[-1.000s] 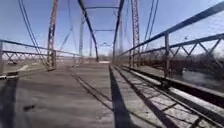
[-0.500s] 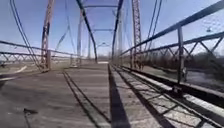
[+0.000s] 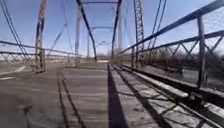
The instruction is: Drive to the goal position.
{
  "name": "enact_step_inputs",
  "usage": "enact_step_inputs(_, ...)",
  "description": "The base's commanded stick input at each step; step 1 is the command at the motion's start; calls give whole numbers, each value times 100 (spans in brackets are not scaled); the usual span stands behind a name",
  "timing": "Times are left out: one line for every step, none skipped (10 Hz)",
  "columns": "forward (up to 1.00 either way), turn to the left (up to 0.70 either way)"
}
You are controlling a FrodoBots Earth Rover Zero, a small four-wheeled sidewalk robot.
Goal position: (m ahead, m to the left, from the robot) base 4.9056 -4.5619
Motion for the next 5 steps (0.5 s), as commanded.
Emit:
enact_step_inputs(100, 0)
enact_step_inputs(100, 0)
enact_step_inputs(100, 0)
enact_step_inputs(100, 0)
enact_step_inputs(100, 0)
